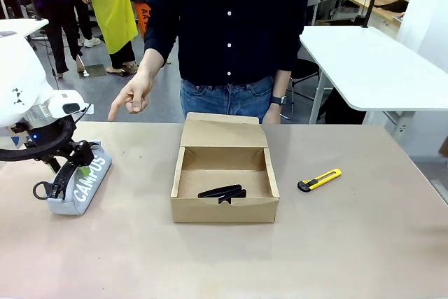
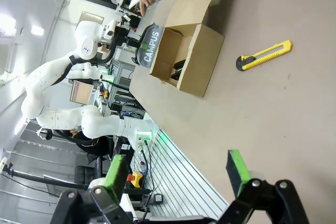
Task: Pack the items into the box.
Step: Pick up the item indicated by the person and place it inside the Mailer Box.
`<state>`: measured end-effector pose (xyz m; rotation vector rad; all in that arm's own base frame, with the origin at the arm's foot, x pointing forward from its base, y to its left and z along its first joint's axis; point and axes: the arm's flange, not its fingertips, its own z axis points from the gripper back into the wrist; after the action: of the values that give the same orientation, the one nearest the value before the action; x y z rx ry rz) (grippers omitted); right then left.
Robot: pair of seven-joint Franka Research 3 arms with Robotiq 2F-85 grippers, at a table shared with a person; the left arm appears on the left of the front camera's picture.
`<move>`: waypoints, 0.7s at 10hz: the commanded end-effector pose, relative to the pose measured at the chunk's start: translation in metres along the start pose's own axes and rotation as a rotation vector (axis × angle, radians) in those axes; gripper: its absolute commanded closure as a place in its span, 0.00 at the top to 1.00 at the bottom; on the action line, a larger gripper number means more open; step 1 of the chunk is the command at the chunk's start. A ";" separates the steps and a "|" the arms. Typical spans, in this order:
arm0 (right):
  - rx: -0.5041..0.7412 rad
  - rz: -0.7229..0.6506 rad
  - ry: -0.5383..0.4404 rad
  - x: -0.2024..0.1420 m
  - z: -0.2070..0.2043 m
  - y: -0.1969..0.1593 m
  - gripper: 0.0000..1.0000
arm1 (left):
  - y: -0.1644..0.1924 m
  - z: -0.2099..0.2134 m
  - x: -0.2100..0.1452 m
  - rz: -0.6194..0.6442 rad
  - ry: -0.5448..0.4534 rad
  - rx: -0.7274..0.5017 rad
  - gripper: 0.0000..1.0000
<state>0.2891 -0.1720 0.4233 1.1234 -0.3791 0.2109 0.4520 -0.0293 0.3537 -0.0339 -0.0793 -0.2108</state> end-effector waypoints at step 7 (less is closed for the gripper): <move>0.001 0.028 -0.002 -0.002 0.001 -0.001 1.00 | 0.002 0.011 -0.009 0.001 0.013 0.066 0.00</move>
<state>0.2891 -0.1720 0.4233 1.1234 -0.3792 0.2110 0.4507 -0.0283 0.3569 -0.0082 -0.0795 -0.2300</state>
